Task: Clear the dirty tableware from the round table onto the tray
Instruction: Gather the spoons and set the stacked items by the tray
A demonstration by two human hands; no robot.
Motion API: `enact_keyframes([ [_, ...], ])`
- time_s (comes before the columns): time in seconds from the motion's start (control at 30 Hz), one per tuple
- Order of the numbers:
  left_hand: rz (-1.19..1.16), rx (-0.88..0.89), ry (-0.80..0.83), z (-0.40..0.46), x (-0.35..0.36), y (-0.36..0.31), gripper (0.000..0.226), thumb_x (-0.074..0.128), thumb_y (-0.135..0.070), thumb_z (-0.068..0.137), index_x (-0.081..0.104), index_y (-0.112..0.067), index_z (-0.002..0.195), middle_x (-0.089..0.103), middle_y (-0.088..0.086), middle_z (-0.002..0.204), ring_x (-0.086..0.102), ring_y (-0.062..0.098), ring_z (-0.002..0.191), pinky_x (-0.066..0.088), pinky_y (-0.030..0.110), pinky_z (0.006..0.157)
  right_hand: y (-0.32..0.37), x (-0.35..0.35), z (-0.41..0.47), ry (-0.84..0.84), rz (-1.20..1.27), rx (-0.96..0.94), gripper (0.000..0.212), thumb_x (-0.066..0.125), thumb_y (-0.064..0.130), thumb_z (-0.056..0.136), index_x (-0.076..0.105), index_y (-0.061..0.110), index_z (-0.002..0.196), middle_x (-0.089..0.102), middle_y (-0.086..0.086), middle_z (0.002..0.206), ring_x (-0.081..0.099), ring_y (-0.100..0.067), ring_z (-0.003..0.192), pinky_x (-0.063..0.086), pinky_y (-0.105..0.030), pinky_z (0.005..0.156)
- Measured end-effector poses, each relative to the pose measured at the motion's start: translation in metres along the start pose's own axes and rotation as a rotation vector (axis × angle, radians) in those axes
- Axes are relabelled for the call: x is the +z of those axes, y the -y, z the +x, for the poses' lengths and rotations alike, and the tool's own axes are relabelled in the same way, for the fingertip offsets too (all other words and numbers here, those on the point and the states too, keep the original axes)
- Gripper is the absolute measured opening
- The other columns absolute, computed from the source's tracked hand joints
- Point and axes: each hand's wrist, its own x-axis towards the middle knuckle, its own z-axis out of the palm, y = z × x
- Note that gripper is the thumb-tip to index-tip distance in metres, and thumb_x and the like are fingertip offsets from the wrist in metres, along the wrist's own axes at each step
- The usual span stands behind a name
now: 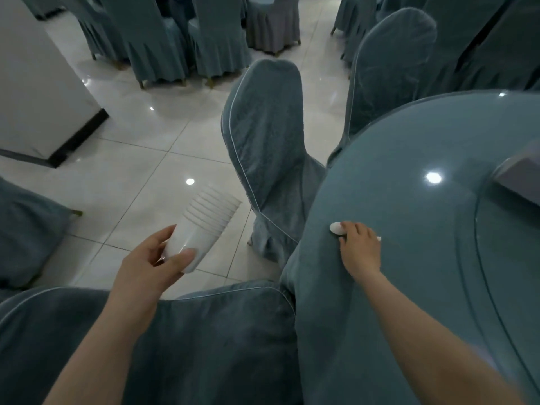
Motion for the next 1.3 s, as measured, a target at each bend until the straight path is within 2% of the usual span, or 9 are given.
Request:
enact_keyframes([
  [0.1,-0.035,-0.023,0.043,-0.004,0.019,0.004,0.072,0.077,-0.045,0.054,0.055,-0.036,0.122,0.065,-0.005,0.119,0.063,0.021,0.108,0.053,0.04,0.089,-0.002,-0.001,-0.037,-0.063,0.076,-0.066,0.027,0.053,0.01,0.092,0.062,0.009,0.118,0.062,-0.014,0.108,0.053,-0.036,0.096,0.043,-0.041,0.082],
  [0.27,-0.101,-0.069,0.155,-0.012,0.047,0.018,0.042,0.073,-0.016,0.079,0.057,-0.037,0.112,0.068,-0.004,0.11,0.068,0.015,0.098,0.055,0.032,0.081,-0.022,-0.022,-0.103,-0.09,0.417,0.024,0.033,0.055,-0.002,0.088,0.062,0.01,0.118,0.055,-0.008,0.109,0.055,-0.024,0.094,0.041,-0.029,0.079],
  [0.43,-0.172,-0.138,0.292,-0.028,0.08,0.021,0.042,0.065,-0.004,0.083,0.054,-0.026,0.117,0.066,0.004,0.111,0.068,0.019,0.094,0.055,0.029,0.072,-0.066,-0.057,-0.178,-0.241,0.413,0.123,0.041,0.057,-0.007,0.085,0.06,0.008,0.123,0.053,-0.006,0.103,0.051,-0.017,0.08,0.037,-0.021,0.078],
  [0.53,-0.264,-0.188,0.409,-0.039,0.097,0.019,0.052,0.065,-0.004,0.076,0.051,-0.017,0.124,0.067,0.007,0.11,0.071,0.018,0.087,0.057,0.025,0.064,-0.101,-0.066,-0.23,-0.243,0.339,0.237,0.042,0.061,-0.005,0.083,0.061,0.011,0.122,0.055,-0.005,0.1,0.051,-0.018,0.073,0.041,-0.027,0.073],
  [0.7,-0.169,-0.171,0.551,-0.056,0.127,0.017,0.062,0.065,0.007,0.078,0.048,-0.018,0.133,0.064,0.005,0.12,0.063,0.023,0.107,0.057,0.03,0.076,-0.145,-0.072,-0.275,-0.161,0.214,0.303,0.043,0.062,-0.009,0.08,0.064,0.008,0.12,0.061,-0.012,0.107,0.056,-0.034,0.097,0.045,-0.038,0.082],
  [0.9,-0.093,-0.104,0.629,-0.073,0.142,0.014,0.059,0.066,0.015,0.074,0.058,-0.029,0.112,0.068,-0.003,0.106,0.065,0.014,0.097,0.053,0.03,0.079,-0.157,-0.057,-0.293,-0.074,0.07,0.3,0.04,0.071,0.007,0.081,0.066,0.015,0.12,0.062,-0.01,0.113,0.054,-0.035,0.101,0.042,-0.04,0.09],
  [1.07,-0.222,-0.123,0.733,-0.087,0.129,0.014,0.068,0.073,-0.005,0.06,0.056,-0.021,0.124,0.07,0.002,0.112,0.067,0.019,0.102,0.057,0.03,0.077,-0.15,-0.053,-0.301,-0.005,0.04,0.426,0.035,0.042,0.009,0.096,0.055,0.017,0.128,0.059,-0.009,0.117,0.053,-0.027,0.107,0.039,-0.031,0.087],
  [1.17,-0.252,-0.118,0.77,-0.106,0.114,0.015,0.067,0.073,-0.013,0.06,0.056,-0.023,0.124,0.069,0.002,0.115,0.066,0.022,0.105,0.058,0.031,0.078,-0.137,-0.056,-0.32,-0.073,0.122,0.49,0.04,0.04,0.001,0.091,0.055,0.018,0.124,0.061,-0.006,0.114,0.056,-0.024,0.097,0.041,-0.03,0.078],
  [1.3,-0.226,-0.1,0.776,-0.137,0.09,0.022,0.061,0.071,-0.008,0.065,0.056,-0.022,0.123,0.07,0.001,0.112,0.066,0.022,0.104,0.058,0.028,0.072,-0.111,-0.065,-0.373,-0.199,0.286,0.599,0.032,0.044,0.002,0.087,0.056,0.022,0.109,0.058,0.005,0.085,0.05,-0.019,0.071,0.033,-0.028,0.062],
])
